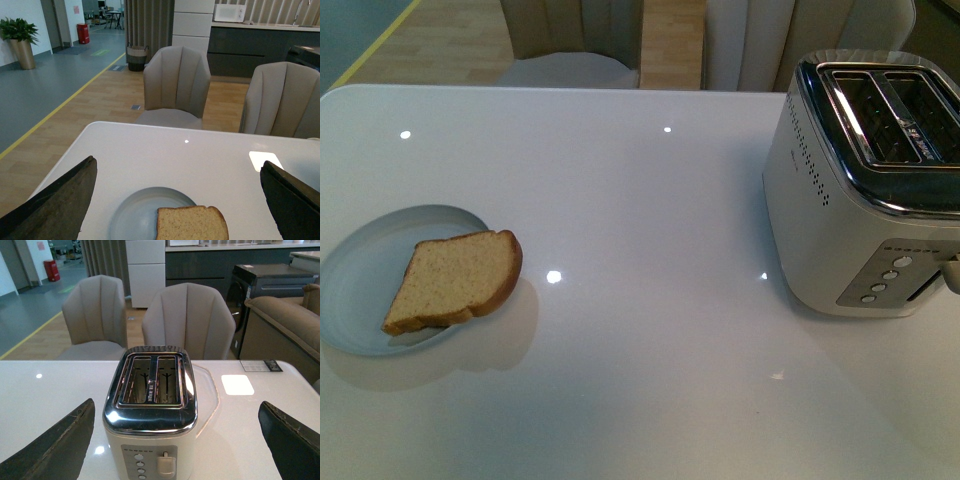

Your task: Left arm holds plate, right arm toasts bread

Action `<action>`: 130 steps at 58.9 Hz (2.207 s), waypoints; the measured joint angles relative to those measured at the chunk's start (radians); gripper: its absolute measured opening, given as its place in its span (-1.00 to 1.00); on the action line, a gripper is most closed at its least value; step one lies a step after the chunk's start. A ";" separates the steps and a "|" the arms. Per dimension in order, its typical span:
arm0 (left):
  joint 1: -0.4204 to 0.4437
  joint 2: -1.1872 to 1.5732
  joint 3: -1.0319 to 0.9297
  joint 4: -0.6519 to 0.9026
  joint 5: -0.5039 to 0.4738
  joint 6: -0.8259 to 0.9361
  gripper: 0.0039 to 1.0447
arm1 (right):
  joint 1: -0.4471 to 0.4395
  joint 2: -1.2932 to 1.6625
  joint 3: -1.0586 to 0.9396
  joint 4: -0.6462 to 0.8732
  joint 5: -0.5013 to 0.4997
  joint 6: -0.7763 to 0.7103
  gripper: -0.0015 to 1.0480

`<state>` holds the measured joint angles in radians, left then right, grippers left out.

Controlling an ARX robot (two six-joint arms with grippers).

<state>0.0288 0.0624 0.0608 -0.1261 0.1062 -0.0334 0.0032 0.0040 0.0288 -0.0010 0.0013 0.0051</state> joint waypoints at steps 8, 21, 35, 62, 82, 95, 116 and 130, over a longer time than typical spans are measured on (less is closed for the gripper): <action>0.072 0.333 0.198 -0.428 0.239 -0.059 0.87 | 0.000 0.000 0.000 0.000 -0.001 0.000 0.83; 0.161 0.553 0.272 -0.336 0.319 -0.055 0.87 | 0.000 0.000 0.000 0.000 -0.001 0.000 0.83; 0.245 0.954 0.342 -0.024 0.331 -0.014 0.87 | 0.000 0.000 0.000 0.000 -0.001 0.000 0.83; 0.358 1.915 0.601 0.510 0.203 0.045 0.87 | 0.000 0.000 0.000 0.000 -0.001 0.000 0.83; 0.326 2.218 0.748 0.568 0.159 0.065 0.87 | 0.000 0.000 0.000 0.000 -0.001 0.000 0.83; 0.305 2.257 0.768 0.568 0.152 0.071 0.87 | 0.000 0.000 0.000 0.000 -0.001 0.000 0.83; 0.278 2.268 0.772 0.537 0.152 0.064 -0.11 | 0.000 0.000 0.000 0.000 -0.001 0.000 0.83; 0.287 2.264 0.774 0.498 0.208 -0.045 -0.81 | 0.000 0.000 0.000 0.000 -0.001 0.000 0.83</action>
<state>0.3157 2.3268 0.8345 0.3717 0.3141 -0.0788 0.0032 0.0044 0.0288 -0.0010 0.0006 0.0051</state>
